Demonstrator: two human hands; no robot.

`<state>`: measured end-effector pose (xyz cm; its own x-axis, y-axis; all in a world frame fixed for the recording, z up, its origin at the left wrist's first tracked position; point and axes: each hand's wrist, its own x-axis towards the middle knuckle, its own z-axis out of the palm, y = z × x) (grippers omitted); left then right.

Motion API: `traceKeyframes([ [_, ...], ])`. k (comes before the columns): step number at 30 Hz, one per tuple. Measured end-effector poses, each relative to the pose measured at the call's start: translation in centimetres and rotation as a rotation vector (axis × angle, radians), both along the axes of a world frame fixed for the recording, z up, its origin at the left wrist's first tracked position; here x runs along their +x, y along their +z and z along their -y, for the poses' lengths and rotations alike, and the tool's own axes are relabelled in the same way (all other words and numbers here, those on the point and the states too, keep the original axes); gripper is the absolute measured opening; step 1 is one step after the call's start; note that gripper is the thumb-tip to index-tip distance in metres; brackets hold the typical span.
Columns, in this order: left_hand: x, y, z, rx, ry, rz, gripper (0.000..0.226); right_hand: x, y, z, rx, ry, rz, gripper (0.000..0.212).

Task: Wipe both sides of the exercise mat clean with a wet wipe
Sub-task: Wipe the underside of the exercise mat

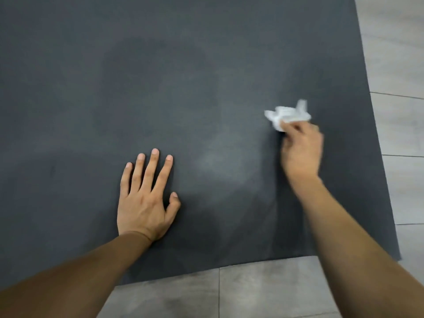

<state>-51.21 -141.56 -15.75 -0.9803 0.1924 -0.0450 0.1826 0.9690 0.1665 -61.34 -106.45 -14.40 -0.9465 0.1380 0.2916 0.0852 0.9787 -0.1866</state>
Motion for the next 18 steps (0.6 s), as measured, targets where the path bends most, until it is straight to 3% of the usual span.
traceKeyframes([
  [2,-0.1,0.0,-0.2,-0.004,0.004,-0.012,0.075,1.2,0.2,-1.9,-0.061,-0.236,0.035,0.039],
  [4,-0.1,-0.1,-0.2,-0.009,0.007,-0.015,0.075,0.7,0.1,1.6,-0.167,-0.283,-0.014,0.039],
  [7,0.0,-0.1,-0.2,-0.018,0.006,-0.014,0.075,0.6,-0.2,11.6,-0.297,-0.031,-0.025,0.038],
  [11,0.0,-0.3,-0.1,-0.017,0.008,-0.013,0.076,3.5,0.4,20.1,-0.19,0.354,0.103,0.034],
  [14,0.1,-0.3,0.0,-0.014,0.013,-0.013,0.075,2.8,0.5,13.6,-0.032,0.384,0.065,0.033],
  [18,0.0,-0.2,-0.2,-0.005,0.02,-0.015,0.075,3.8,0.9,1.1,0.052,-0.082,0.063,0.037],
])
